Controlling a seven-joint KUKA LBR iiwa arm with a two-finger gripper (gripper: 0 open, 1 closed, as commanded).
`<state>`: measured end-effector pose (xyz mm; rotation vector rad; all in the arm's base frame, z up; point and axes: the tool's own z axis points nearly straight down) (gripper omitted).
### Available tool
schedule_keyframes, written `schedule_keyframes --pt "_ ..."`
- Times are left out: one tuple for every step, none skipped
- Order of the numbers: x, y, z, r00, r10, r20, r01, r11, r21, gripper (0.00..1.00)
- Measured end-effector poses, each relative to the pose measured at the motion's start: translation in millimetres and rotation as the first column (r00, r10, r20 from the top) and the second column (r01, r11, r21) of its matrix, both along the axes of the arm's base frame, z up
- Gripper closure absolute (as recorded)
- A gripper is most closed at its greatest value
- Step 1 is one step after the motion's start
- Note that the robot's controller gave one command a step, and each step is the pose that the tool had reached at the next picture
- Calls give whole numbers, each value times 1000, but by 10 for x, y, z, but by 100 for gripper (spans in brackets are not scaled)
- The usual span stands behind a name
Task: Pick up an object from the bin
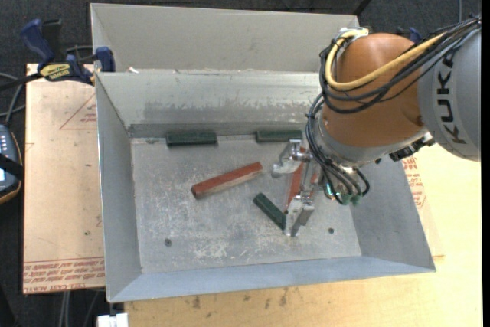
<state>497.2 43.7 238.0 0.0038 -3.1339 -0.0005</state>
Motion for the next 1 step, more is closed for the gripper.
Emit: schedule_keyframes --pt "15 -2 39 1000 -2 8 2 1000 1 0"
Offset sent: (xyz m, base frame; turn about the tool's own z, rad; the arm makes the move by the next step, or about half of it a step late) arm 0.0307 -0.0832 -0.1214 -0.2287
